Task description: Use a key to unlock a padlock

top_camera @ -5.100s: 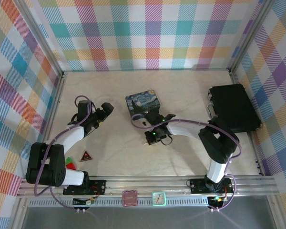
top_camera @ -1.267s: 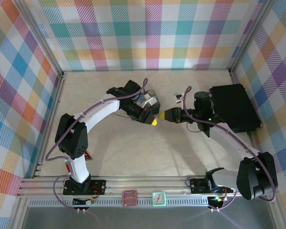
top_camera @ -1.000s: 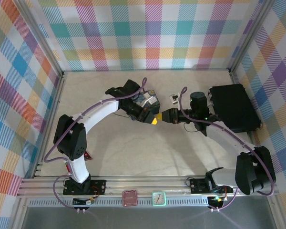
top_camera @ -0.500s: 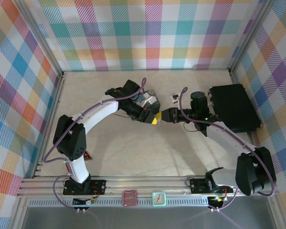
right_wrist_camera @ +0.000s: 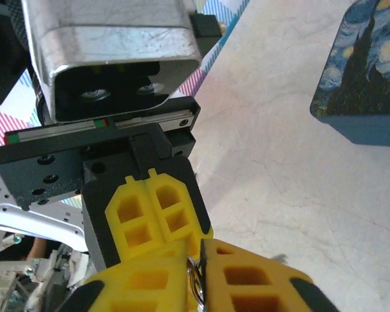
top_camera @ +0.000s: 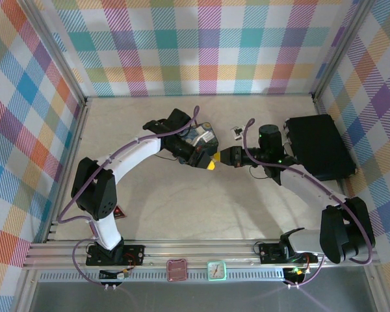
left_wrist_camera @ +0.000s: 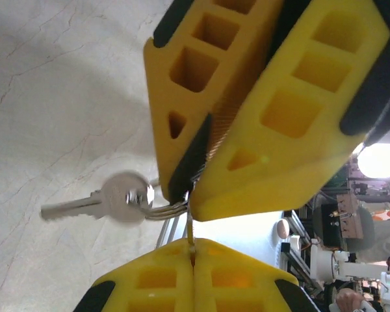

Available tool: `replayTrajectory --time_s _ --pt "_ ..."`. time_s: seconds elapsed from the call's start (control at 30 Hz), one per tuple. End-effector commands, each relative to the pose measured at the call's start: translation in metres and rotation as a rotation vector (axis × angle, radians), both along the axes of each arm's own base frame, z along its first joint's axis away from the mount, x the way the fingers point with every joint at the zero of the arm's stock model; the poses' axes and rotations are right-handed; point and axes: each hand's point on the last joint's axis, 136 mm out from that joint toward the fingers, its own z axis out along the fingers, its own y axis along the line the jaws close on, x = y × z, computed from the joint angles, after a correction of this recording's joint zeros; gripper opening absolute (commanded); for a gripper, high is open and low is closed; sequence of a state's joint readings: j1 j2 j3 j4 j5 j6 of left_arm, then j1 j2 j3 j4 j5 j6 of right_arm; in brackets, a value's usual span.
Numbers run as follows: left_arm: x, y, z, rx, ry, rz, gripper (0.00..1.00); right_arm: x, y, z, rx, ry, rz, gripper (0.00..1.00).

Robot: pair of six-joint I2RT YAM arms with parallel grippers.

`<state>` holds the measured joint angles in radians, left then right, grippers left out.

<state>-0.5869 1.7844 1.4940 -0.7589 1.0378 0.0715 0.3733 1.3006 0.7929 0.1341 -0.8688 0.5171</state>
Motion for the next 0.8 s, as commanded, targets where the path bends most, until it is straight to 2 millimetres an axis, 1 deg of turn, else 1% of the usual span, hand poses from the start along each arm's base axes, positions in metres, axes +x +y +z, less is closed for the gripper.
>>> replayTrajectory --time_s 0.0,0.1,0.13,0.17,0.27,0.33,0.47,0.53,0.6,0.67,0.7,0.73,0.77 --pt "-0.008 -0.002 0.019 -0.06 -0.033 -0.03 0.0 -0.006 0.005 -0.003 0.017 0.005 0.044 0.0" --pt "-0.004 -0.002 0.018 -0.05 -0.045 -0.013 0.0 -0.008 0.005 -0.003 0.026 0.012 0.047 0.0" --pt "-0.004 -0.002 0.02 -0.06 -0.048 -0.011 0.0 -0.008 0.005 -0.001 0.031 0.01 0.05 0.0" --pt "-0.003 -0.003 0.021 -0.066 -0.049 -0.008 0.0 -0.01 0.005 0.0 0.038 0.012 0.057 0.01" --pt "-0.002 -0.003 0.024 -0.07 -0.062 -0.007 0.0 -0.015 0.007 0.005 0.056 0.018 0.091 0.1" --pt "-0.002 -0.003 0.025 -0.069 -0.063 -0.011 0.0 -0.017 0.007 0.005 0.059 0.025 0.103 0.12" --pt "-0.002 -0.002 0.024 -0.068 -0.057 -0.011 0.0 -0.02 0.009 -0.002 0.066 0.051 0.126 0.12" --pt "-0.001 -0.003 0.026 -0.069 -0.061 -0.01 0.0 -0.021 0.009 -0.004 0.066 0.06 0.126 0.09" --pt "-0.001 -0.003 0.026 -0.069 -0.066 -0.007 0.0 -0.022 0.009 -0.005 0.066 0.057 0.123 0.02" --pt "0.001 -0.002 0.027 -0.067 -0.075 0.0 0.0 -0.022 0.009 -0.005 0.062 0.051 0.117 0.0" --pt "0.003 -0.001 0.027 -0.061 -0.077 0.01 0.03 -0.02 0.008 -0.005 0.057 0.045 0.103 0.0" --pt "0.005 0.0 0.027 -0.055 -0.082 0.022 0.11 -0.019 0.007 -0.004 0.052 0.035 0.091 0.0" --pt "0.009 0.001 0.026 -0.045 -0.087 0.044 0.27 -0.017 0.006 -0.004 0.041 0.029 0.072 0.0"
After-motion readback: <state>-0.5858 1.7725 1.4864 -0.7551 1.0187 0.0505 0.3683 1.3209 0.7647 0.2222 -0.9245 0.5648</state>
